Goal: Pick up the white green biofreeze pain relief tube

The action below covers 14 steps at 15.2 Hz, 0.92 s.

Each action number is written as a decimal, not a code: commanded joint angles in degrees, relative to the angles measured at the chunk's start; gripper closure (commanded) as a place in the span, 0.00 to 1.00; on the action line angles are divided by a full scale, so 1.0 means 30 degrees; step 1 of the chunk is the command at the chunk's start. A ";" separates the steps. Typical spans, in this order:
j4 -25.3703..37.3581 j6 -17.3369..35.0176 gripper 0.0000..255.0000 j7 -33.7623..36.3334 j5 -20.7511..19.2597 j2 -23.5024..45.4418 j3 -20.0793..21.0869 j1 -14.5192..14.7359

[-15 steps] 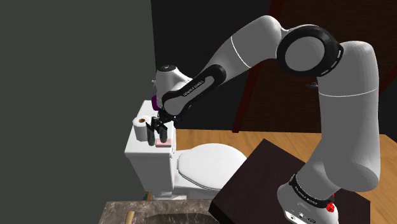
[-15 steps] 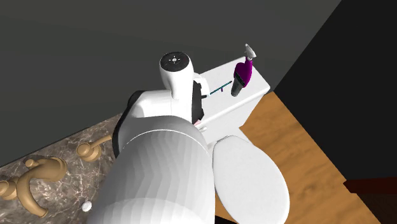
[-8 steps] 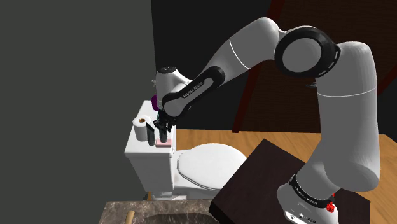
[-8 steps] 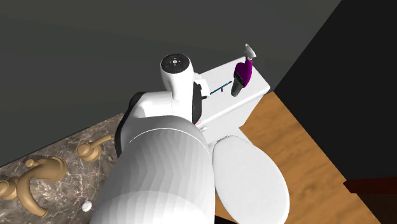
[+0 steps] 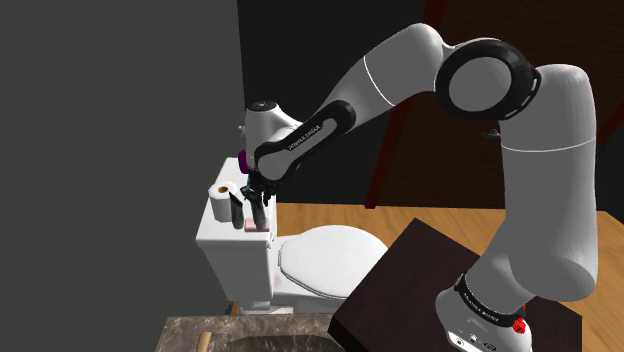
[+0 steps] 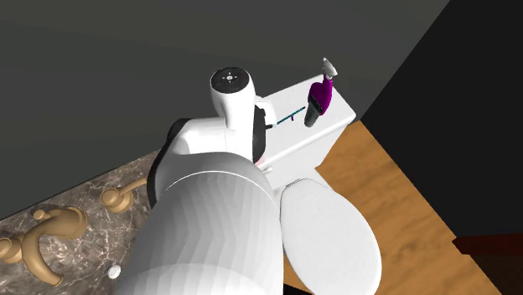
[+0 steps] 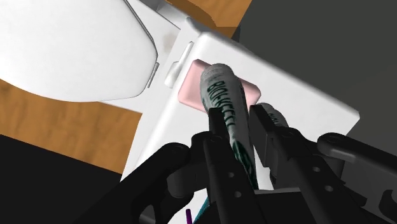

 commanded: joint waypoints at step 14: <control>0.0427 -0.2501 1.00 -0.0457 0.0629 -0.2106 0.0387 -0.0273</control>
